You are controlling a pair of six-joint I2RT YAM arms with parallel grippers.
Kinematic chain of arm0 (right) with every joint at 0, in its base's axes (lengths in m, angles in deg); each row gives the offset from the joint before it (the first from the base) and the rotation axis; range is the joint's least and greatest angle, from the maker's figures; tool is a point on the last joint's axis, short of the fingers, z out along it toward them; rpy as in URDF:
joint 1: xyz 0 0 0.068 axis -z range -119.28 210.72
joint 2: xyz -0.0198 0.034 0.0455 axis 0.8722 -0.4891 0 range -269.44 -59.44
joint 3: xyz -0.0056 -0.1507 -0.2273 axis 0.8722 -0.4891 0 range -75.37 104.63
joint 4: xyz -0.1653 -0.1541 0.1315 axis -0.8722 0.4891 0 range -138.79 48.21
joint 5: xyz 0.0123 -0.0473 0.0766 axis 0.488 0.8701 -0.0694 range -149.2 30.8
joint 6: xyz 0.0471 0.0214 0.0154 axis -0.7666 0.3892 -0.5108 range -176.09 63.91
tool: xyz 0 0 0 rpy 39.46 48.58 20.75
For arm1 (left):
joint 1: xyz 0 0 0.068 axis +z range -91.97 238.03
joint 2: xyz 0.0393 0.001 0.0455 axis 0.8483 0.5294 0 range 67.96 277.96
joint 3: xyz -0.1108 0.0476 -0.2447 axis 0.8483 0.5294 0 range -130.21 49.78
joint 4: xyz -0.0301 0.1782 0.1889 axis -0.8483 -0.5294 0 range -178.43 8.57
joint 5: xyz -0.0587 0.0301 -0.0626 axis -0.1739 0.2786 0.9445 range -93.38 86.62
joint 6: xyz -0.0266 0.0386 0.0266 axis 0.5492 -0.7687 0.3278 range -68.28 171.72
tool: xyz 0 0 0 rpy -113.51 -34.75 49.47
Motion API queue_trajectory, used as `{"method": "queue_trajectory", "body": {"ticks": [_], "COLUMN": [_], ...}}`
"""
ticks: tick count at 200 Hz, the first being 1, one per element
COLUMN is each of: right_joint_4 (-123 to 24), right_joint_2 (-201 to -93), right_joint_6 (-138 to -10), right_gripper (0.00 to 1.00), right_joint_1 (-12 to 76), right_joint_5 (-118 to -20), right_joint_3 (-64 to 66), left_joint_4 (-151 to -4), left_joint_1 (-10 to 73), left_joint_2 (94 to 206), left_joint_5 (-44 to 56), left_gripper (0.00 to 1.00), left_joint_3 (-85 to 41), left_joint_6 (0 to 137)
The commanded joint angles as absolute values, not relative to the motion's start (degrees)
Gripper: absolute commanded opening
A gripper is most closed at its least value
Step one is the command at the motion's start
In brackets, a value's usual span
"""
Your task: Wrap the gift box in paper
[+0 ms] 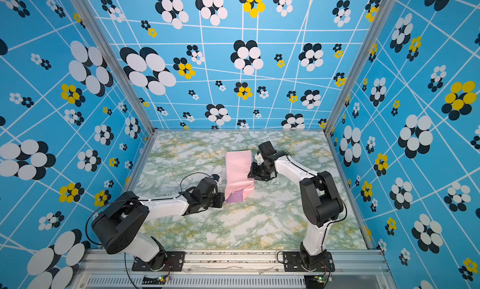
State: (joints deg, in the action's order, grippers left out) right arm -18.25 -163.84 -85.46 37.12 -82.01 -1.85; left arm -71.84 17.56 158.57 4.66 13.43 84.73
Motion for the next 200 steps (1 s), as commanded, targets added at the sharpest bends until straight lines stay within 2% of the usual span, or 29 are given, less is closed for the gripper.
{"method": "queue_trajectory", "body": {"ticks": [1,103,200], "right_joint_4": [-16.8,-19.8,-23.0], "right_joint_2": [-165.0,-163.3,-160.9], "right_joint_6": [-85.9,-87.2,-89.1], "right_gripper": [0.30,0.29,0.29], "right_joint_1": [37.1,37.0,36.9], "right_joint_5": [-79.9,-81.1,-82.0], "right_joint_3": [-4.7,-7.4,-10.7], "left_joint_4": [-68.3,-57.2,-48.2], "left_joint_1": [16.9,15.3,15.2], "left_joint_2": [160.5,167.1,171.8], "left_joint_5": [7.9,8.5,-1.4], "left_gripper": [0.09,0.11,0.15], "left_joint_3": [11.3,9.4,10.9], "left_joint_6": [83.7,84.0,84.5]}}
